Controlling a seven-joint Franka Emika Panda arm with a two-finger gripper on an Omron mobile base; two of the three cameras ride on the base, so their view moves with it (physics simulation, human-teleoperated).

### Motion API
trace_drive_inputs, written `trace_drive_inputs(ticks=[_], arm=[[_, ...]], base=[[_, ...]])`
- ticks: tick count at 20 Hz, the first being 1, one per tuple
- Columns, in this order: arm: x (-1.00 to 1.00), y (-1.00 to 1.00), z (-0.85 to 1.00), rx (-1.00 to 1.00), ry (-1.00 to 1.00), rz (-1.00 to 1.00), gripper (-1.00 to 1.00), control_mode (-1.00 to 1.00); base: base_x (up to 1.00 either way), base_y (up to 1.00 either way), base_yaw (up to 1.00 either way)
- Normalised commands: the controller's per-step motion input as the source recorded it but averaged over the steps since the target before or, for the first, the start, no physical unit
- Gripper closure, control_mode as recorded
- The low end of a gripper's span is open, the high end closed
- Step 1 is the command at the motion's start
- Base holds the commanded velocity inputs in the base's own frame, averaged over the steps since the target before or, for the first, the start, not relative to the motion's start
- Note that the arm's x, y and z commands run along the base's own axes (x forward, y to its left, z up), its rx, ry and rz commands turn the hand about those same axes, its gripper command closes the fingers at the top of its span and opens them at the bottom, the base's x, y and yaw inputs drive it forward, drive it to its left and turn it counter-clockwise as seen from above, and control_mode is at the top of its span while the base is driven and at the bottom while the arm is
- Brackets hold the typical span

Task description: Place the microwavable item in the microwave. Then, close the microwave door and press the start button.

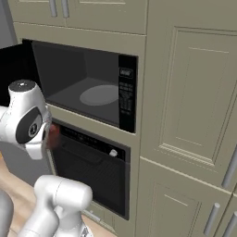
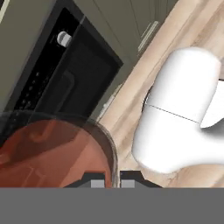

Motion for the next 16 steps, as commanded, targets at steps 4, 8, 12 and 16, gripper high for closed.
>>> trace_drive_inputs(ticks=[4, 8, 12, 16], arm=[[0.1, -0.01, 0.17, 0.0, -0.18, -0.29, 1.0, -1.0], [0.55, 0.0, 0.42, 0.01, -0.23, -0.19, 1.0, -1.0], [0.93, 0.0, 0.42, 0.01, -0.1, -0.09, 1.0, -1.0], [0.9, -0.03, 0.03, 0.0, 0.0, -0.06, 1.0, -1.0]], base=[[0.0, 0.0, 0.0], [0.0, 0.0, 0.0], [0.0, 0.0, 0.0], [0.0, 0.0, 0.0]])
